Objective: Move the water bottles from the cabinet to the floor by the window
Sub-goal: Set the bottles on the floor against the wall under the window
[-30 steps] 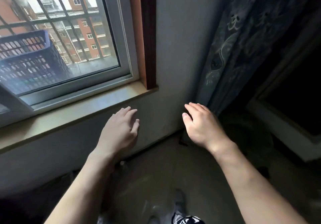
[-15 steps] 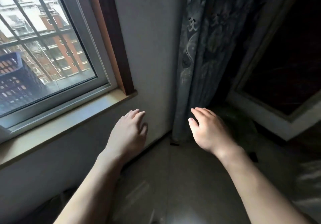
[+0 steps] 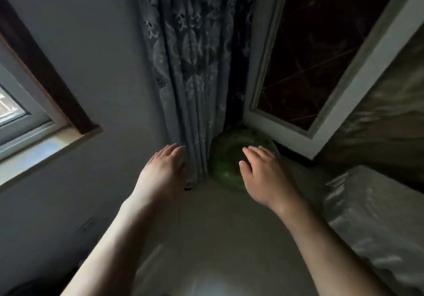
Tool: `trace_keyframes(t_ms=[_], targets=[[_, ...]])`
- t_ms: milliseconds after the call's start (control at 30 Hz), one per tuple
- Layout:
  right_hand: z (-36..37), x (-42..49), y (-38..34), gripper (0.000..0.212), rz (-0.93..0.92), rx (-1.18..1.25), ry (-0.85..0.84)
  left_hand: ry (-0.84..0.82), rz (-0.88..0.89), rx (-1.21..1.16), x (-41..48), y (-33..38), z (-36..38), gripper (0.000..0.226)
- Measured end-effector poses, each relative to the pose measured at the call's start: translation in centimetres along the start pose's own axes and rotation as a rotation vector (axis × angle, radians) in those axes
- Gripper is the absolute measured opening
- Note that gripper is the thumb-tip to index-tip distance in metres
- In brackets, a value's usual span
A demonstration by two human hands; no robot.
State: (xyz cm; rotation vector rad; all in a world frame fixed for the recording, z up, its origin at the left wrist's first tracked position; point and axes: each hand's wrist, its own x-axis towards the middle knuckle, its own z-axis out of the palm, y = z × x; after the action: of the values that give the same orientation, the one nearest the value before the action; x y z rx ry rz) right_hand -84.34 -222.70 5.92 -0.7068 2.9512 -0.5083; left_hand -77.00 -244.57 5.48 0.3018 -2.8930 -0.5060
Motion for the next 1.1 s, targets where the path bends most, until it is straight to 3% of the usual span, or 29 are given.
trace_keyframes(t_ms=[300, 567, 1100], targets=[[-3.8, -4.9, 11.6, 0.052, 0.122, 0.001, 0.004, -0.117, 0.149, -0.059, 2.3, 11.8, 6.0, 0.048], [-6.5, -7.1, 18.3, 0.050, 0.245, -0.029, 0.029, -0.158, 0.247, -0.071, 5.2, 18.6, 9.5, 0.046], [-8.1, -0.1, 30.5, 0.047, 0.343, -0.031, 0.026, -0.224, 0.317, -0.034, 15.7, 26.4, 16.9, 0.045]])
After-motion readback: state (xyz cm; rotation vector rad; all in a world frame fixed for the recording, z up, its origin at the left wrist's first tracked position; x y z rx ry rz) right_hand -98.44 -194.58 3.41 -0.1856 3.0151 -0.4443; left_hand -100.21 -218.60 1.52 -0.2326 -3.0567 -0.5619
